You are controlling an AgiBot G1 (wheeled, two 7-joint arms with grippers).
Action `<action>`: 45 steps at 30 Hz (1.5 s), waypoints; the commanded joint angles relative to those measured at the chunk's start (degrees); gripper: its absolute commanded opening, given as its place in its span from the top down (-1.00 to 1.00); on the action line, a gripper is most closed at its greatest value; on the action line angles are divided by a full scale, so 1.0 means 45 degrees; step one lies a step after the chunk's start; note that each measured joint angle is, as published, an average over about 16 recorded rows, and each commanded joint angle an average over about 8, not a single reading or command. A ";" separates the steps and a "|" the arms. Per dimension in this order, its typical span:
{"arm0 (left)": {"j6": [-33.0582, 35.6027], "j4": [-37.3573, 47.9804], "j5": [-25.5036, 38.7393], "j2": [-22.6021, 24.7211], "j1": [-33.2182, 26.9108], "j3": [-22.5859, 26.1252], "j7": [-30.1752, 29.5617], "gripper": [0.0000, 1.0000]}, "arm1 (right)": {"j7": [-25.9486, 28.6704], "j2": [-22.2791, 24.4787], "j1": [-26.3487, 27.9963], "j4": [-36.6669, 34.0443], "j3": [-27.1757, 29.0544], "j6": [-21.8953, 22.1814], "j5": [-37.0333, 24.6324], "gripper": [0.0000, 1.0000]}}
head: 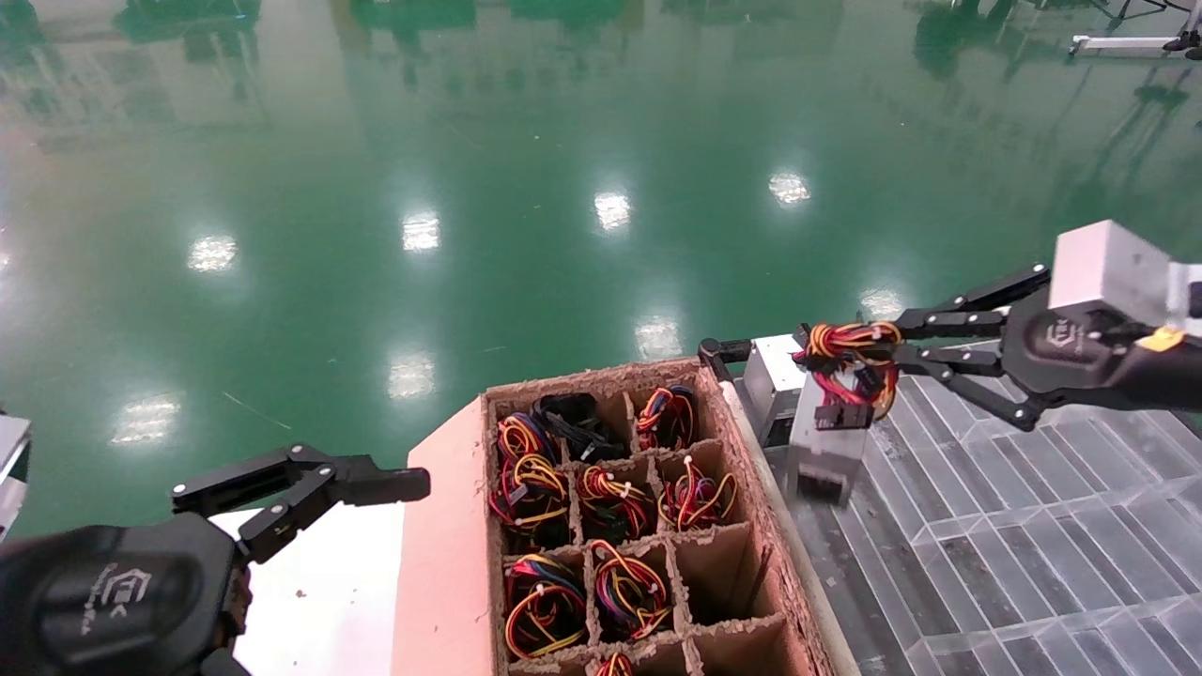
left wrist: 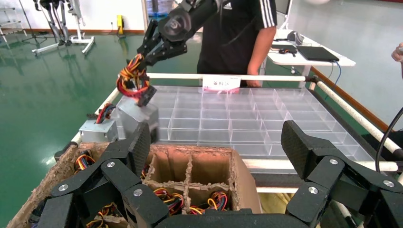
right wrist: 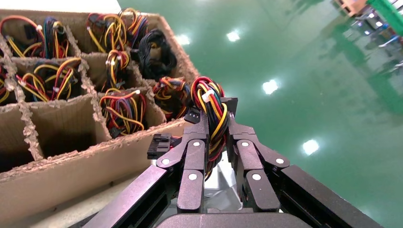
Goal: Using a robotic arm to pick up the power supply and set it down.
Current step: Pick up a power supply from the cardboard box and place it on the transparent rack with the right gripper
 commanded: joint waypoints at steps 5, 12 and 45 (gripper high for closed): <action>0.0000 0.0000 0.0000 0.0000 0.0000 0.0001 0.0000 -1.00 | -0.0654 -0.0759 0.0446 -0.1159 -0.0338 -0.0253 -0.0541 1.00; -0.0001 0.0000 -0.0001 -0.0001 0.0000 0.0001 0.0001 -1.00 | -0.1543 -0.1548 0.0890 -0.2473 -0.0661 -0.0444 -0.1055 1.00; -0.0002 0.0000 -0.0004 -0.0002 -0.0001 0.0005 0.0003 -1.00 | -0.4887 -0.2689 0.0855 -0.7045 -0.0219 -0.0168 -0.0417 1.00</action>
